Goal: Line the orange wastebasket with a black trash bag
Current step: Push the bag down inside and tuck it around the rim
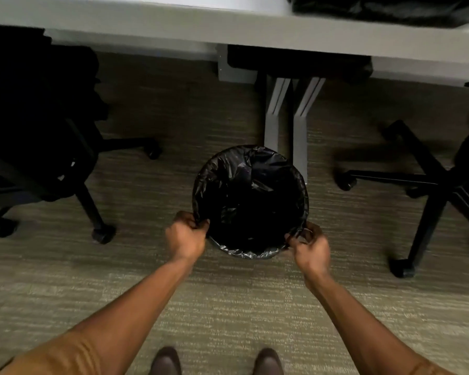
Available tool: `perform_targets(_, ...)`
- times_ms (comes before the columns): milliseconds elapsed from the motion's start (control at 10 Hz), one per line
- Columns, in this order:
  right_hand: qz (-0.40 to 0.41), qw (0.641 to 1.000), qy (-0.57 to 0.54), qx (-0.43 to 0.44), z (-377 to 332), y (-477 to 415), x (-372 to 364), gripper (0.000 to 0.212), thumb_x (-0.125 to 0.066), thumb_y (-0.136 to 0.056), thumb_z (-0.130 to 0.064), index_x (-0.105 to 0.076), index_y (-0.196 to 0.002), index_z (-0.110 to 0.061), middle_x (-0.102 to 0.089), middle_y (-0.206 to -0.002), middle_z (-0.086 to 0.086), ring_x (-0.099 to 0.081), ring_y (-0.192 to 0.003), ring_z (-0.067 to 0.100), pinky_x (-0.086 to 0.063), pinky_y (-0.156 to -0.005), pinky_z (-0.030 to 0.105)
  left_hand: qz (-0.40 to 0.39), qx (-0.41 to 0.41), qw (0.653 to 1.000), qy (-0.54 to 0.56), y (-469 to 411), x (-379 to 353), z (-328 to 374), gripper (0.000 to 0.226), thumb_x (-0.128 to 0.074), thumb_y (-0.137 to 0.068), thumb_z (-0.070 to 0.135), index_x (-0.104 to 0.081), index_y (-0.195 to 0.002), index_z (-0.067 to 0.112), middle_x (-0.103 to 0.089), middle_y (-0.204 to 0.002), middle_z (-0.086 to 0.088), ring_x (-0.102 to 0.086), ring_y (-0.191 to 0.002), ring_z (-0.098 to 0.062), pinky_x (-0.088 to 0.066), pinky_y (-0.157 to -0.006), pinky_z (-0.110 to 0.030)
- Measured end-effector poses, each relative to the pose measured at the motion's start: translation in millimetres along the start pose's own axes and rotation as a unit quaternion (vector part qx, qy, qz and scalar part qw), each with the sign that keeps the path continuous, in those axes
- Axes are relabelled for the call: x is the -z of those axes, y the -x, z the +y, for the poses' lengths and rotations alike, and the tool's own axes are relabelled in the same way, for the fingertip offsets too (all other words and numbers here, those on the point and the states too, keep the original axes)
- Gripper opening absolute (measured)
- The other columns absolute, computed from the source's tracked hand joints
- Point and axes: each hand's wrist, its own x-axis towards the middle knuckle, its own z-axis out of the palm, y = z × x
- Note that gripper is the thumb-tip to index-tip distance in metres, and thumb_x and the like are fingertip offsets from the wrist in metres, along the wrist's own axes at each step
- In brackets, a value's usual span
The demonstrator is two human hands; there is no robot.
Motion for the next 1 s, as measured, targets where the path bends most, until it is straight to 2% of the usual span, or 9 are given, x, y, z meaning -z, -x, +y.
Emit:
perform_targets(100, -0.004, 0.999, -0.034, -0.006, -11.5, -16.6, -3.0, 0.045, -0.077, -0.094, 0.003, -0.058, -0.133, -0.010, -0.075, -0.127, 0.009, -0.076, -0.109, 0.029, -0.068, -0.083, 0.049, -0.017, -0.022, 0.999, 0.022, -21.9, -16.0, 13.3, 0.031, -0.088, -0.089, 0.011, -0.058, -0.083, 0.012, -0.070, -0.085, -0.016, -0.076, -0.086, -0.037, -0.065, -0.079, -0.047)
perform_targets(200, -0.017, 0.997, -0.072, -0.028, -16.5, -34.4, -6.6, 0.042, -0.071, -0.096, 0.008, -0.053, -0.129, -0.012, -0.072, -0.126, 0.008, -0.074, -0.107, 0.029, -0.070, -0.074, 0.042, -0.012, -0.028, 0.999, -0.015, -37.8, -28.4, 21.2, 0.039, -0.090, -0.087, 0.019, -0.052, -0.077, 0.019, -0.069, -0.079, -0.011, -0.079, -0.086, -0.039, -0.067, -0.081, -0.055)
perform_targets(300, -0.011, 0.999, -0.034, -0.029, -13.8, -52.1, -10.1, 0.051, -0.074, -0.096, 0.003, -0.050, -0.140, -0.007, -0.071, -0.132, 0.013, -0.073, -0.115, 0.038, -0.066, -0.086, 0.060, -0.020, -0.036, 0.999, -0.030, -51.6, -39.4, 17.5, 0.039, -0.090, -0.088, 0.023, -0.053, -0.077, 0.018, -0.075, -0.087, -0.022, -0.081, -0.085, -0.040, -0.066, -0.080, -0.060)
perform_targets(500, 0.000, 0.998, -0.042, -0.054, -2.1, -71.0, -15.6, 0.054, -0.076, -0.094, 0.006, -0.050, -0.140, -0.002, -0.069, -0.131, 0.015, -0.071, -0.106, 0.033, -0.067, -0.078, 0.054, -0.026, -0.077, 0.995, -0.063, -62.5, -54.5, 8.8, 0.032, -0.090, -0.089, 0.022, -0.063, -0.087, 0.005, -0.078, -0.089, -0.025, -0.080, -0.087, -0.039, -0.065, -0.080, -0.051)
perform_targets(600, -0.004, 0.996, -0.065, -0.062, 2.2, -75.1, -15.3, 0.044, -0.074, -0.094, 0.009, -0.051, -0.128, -0.008, -0.067, -0.127, 0.015, -0.068, -0.109, 0.034, -0.066, -0.058, 0.035, -0.018, -0.090, 0.993, -0.078, -62.4, -57.7, 10.2, 0.033, -0.090, -0.088, 0.023, -0.070, -0.093, -0.002, -0.076, -0.084, -0.017, -0.077, -0.088, -0.036, -0.055, -0.076, -0.041)
perform_targets(700, -0.003, 0.995, -0.069, -0.066, 6.9, -77.9, -14.0, 0.047, -0.074, -0.095, 0.005, -0.051, -0.135, -0.005, -0.068, -0.135, 0.019, -0.070, -0.116, 0.039, -0.067, -0.077, 0.058, -0.028, -0.088, 0.992, -0.088, -65.2, -60.0, 11.6, 0.036, -0.089, -0.089, 0.023, -0.071, -0.098, -0.006, -0.076, -0.087, -0.016, -0.077, -0.093, -0.038, -0.060, -0.084, -0.044)
perform_targets(800, -0.007, 0.999, 0.028, -0.040, 5.5, -77.0, -12.5, 0.062, -0.078, -0.096, -0.009, -0.048, -0.151, -0.010, -0.071, -0.138, 0.016, -0.075, -0.115, 0.039, -0.065, -0.090, 0.063, -0.049, -0.084, 0.991, -0.094, -65.6, -60.1, 15.3, 0.037, -0.086, -0.093, 0.027, -0.068, -0.099, -0.005, -0.078, -0.095, -0.023, -0.078, -0.096, -0.040, -0.063, -0.083, -0.046)
perform_targets(900, -0.016, 0.989, 0.147, 0.016, -3.5, -70.1, -9.7, 0.066, -0.074, -0.101, -0.033, -0.045, -0.157, -0.017, -0.076, -0.134, 0.009, -0.078, -0.111, 0.032, -0.066, -0.092, 0.051, -0.062, -0.102, 0.984, -0.130, -63.4, -54.7, 20.5, 0.047, -0.075, -0.099, 0.047, -0.066, -0.100, 0.001, -0.078, -0.095, -0.018, -0.076, -0.096, -0.039, -0.055, -0.075, -0.040)
perform_targets(1000, -0.017, 0.972, 0.232, 0.034, -7.4, -60.5, -3.4, 0.078, -0.061, -0.103, -0.056, -0.033, -0.163, -0.017, -0.074, -0.138, 0.011, -0.078, -0.109, 0.035, -0.064, -0.091, 0.046, -0.058, -0.083, 0.967, -0.234, -56.8, -47.9, 26.7, 0.067, -0.054, -0.104, 0.065, -0.063, -0.125, 0.002, -0.077, -0.115, -0.022, -0.074, -0.107, -0.043, -0.054, -0.083, -0.043)
